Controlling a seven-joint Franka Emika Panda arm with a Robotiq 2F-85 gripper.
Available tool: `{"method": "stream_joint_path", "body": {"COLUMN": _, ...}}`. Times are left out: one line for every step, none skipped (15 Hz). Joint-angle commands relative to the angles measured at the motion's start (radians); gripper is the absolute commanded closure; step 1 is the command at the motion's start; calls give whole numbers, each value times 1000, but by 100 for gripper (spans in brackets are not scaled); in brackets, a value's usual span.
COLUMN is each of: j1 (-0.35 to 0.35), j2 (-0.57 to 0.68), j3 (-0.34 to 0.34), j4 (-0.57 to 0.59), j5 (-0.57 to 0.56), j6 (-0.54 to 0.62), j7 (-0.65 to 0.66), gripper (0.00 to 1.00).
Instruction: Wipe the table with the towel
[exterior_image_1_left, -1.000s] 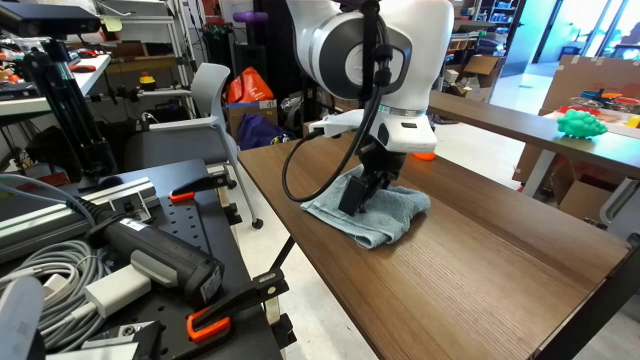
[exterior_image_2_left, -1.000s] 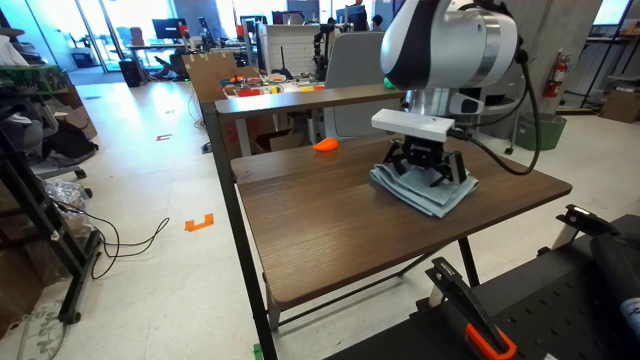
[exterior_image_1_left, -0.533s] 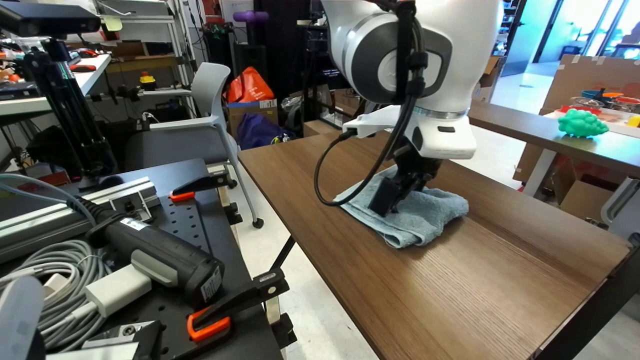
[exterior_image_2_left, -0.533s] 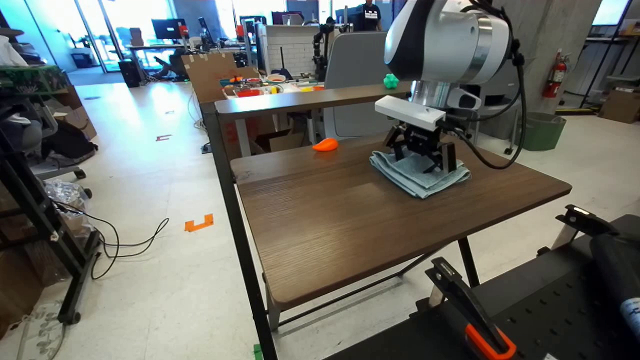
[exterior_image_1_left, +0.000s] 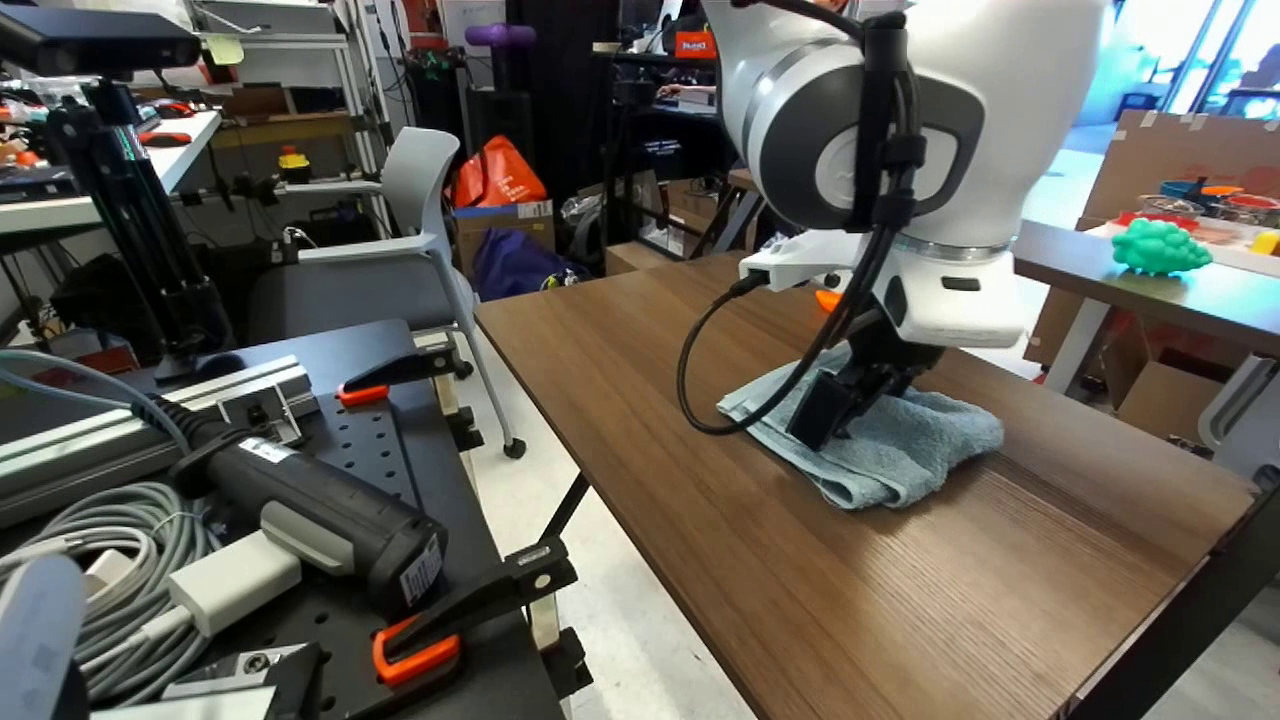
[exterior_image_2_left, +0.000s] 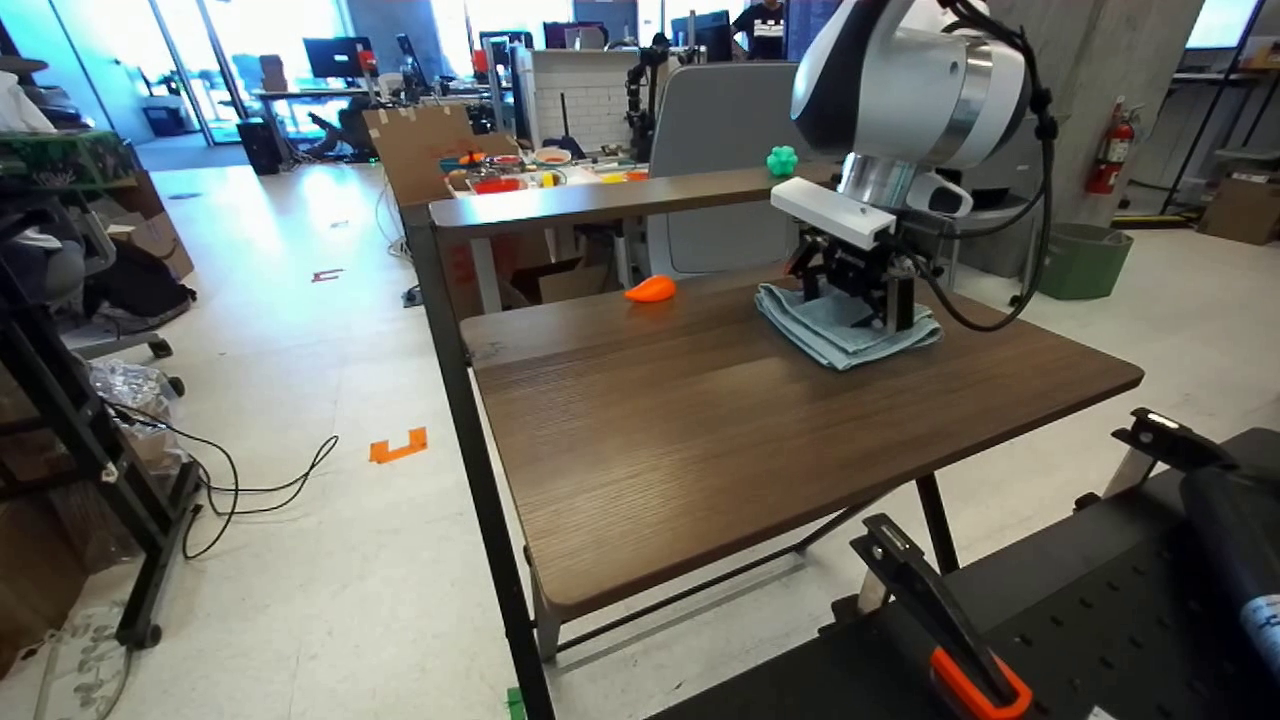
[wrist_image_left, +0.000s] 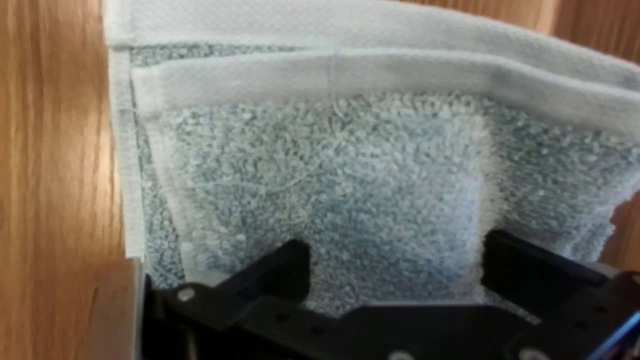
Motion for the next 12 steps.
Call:
{"method": "stream_joint_path", "body": {"j1": 100, "j2": 21, "j3": 24, "j4": -31, "j5": -47, "j6": 38, "j7": -22, "gripper": 0}}
{"method": "stream_joint_path", "body": {"j1": 131, "j2": 17, "j3": 30, "j4": -50, "j5": -69, "j6": 40, "j7": -32, "gripper": 0}}
{"method": "stream_joint_path", "body": {"j1": 161, "j2": 16, "j3": 31, "j4": -57, "j5": -92, "j6": 43, "j7": -36, "gripper": 0}}
{"method": "stream_joint_path", "body": {"j1": 188, "j2": 11, "j3": 34, "j4": -70, "j5": -114, "j6": 48, "j7": -45, "gripper": 0}}
{"method": "stream_joint_path", "body": {"j1": 210, "j2": -4, "j3": 39, "j4": -95, "j5": -134, "j6": 45, "j7": -59, "gripper": 0}}
{"method": "stream_joint_path", "body": {"j1": 226, "j2": -23, "j3": 49, "j4": -127, "j5": -149, "j6": 50, "j7": -82, "gripper": 0}}
{"method": "stream_joint_path", "body": {"j1": 235, "j2": -39, "j3": 60, "j4": -156, "j5": -159, "j6": 55, "j7": -113, "gripper": 0}}
{"method": "stream_joint_path", "body": {"j1": 246, "j2": -62, "j3": 68, "j4": -193, "j5": -168, "j6": 61, "j7": -145, "gripper": 0}}
{"method": "stream_joint_path", "body": {"j1": 250, "j2": -84, "j3": 77, "j4": -229, "j5": -176, "j6": 69, "j7": -185, "gripper": 0}}
{"method": "stream_joint_path", "body": {"j1": 251, "j2": -103, "j3": 90, "j4": -260, "j5": -176, "j6": 72, "j7": -222, "gripper": 0}}
{"method": "stream_joint_path", "body": {"j1": 252, "j2": -116, "j3": 100, "j4": -284, "j5": -173, "j6": 69, "j7": -259, "gripper": 0}}
{"method": "stream_joint_path", "body": {"j1": 267, "j2": -128, "j3": 100, "j4": -305, "j5": -172, "j6": 72, "j7": -273, "gripper": 0}}
